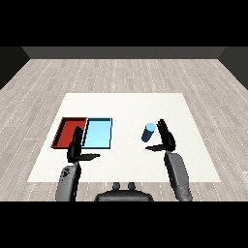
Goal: Pick the blue can and put it in the blue box
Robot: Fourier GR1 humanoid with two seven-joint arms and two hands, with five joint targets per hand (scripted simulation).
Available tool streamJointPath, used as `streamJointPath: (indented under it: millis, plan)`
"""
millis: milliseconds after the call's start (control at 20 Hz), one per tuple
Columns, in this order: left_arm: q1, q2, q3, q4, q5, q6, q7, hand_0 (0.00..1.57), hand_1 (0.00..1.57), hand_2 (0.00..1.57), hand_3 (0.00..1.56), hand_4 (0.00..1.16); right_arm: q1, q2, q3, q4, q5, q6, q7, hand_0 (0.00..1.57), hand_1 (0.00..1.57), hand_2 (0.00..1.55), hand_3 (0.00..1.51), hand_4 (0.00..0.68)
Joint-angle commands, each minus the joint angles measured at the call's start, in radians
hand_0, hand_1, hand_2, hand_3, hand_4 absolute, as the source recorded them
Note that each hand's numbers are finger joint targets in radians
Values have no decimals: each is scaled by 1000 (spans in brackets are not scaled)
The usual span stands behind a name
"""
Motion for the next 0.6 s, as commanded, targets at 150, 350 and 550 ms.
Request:
streamJointPath:
  millis: [150, 350, 550]
  plan:
    - [-60, -21, -20, 38, -28, 41, 36, 0, 0, 0, 0, 0, 2, 22, 12, 9, 31, -45, -22, 0, 0, 0, 0, 0]
    - [-35, -10, -17, -15, -21, 34, 41, 0, 0, 0, 0, 0, -78, -30, -57, 160, -29, 22, -27, 0, 0, 0, 0, 0]
    - [25, -2, -29, -32, -40, 37, 10, 0, 0, 0, 0, 0, -83, -26, -68, 166, -28, -21, 8, 0, 0, 0, 0, 0]
